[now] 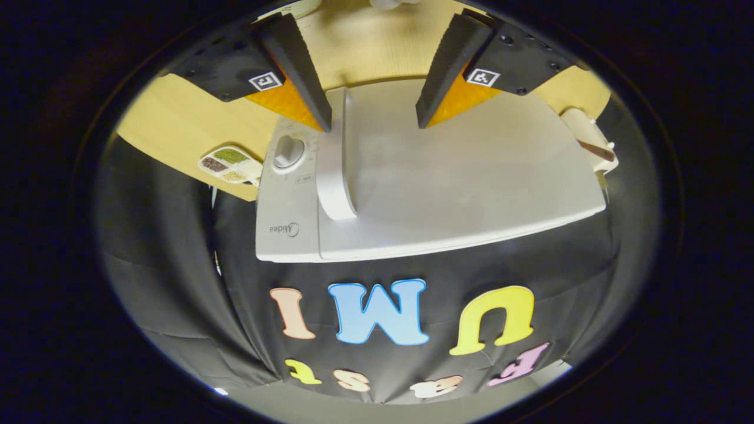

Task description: Open the microwave oven with the left hand, put the food in, and close the microwave oven.

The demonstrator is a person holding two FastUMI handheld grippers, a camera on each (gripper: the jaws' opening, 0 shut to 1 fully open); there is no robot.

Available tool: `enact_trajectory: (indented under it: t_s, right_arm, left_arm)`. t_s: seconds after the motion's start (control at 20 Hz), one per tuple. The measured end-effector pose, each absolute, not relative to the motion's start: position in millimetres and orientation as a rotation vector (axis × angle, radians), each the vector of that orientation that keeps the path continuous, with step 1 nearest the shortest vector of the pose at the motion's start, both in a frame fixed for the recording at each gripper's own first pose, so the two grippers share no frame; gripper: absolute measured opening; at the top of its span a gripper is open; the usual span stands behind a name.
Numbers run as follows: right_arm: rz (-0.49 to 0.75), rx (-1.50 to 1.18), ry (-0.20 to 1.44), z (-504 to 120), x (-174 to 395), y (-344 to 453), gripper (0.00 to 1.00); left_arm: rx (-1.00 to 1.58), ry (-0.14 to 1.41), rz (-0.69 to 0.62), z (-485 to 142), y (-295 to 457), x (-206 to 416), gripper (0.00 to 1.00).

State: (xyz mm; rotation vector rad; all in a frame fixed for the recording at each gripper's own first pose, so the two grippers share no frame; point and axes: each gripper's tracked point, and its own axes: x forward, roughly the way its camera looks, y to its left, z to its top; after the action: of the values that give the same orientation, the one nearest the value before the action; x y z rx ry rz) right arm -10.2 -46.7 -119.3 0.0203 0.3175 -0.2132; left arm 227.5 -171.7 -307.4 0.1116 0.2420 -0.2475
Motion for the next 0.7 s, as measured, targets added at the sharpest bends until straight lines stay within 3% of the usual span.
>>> enact_trajectory:
  t_s: [0.05,0.3,0.4,0.45,0.6,0.7]
  right_arm:
    - [-0.206,0.02,0.321,-120,-11,-45,0.98]
    - [-0.166,0.039,0.299,-111,-13,-37,0.98]
    - [-0.136,0.039,0.274,-101,-10,-31,0.98]
    - [-0.117,0.039,0.261,-95,-9,-27,0.98]
    - [-0.056,0.044,0.226,-81,-9,-13,0.98]
    - [-0.002,0.052,0.208,-71,-9,-2,0.98]
  left_arm:
    - [0.123,0.248,-0.245,-308,-170,227,1.0]
    - [0.117,0.247,-0.234,-284,-153,190,0.98]
    - [0.12,0.216,-0.231,-255,-140,163,1.0]
    - [0.121,0.196,-0.226,-237,-132,148,0.95]
    - [0.103,0.147,-0.199,-175,-100,98,0.94]
    - [0.074,0.126,-0.175,-136,-81,65,1.0]
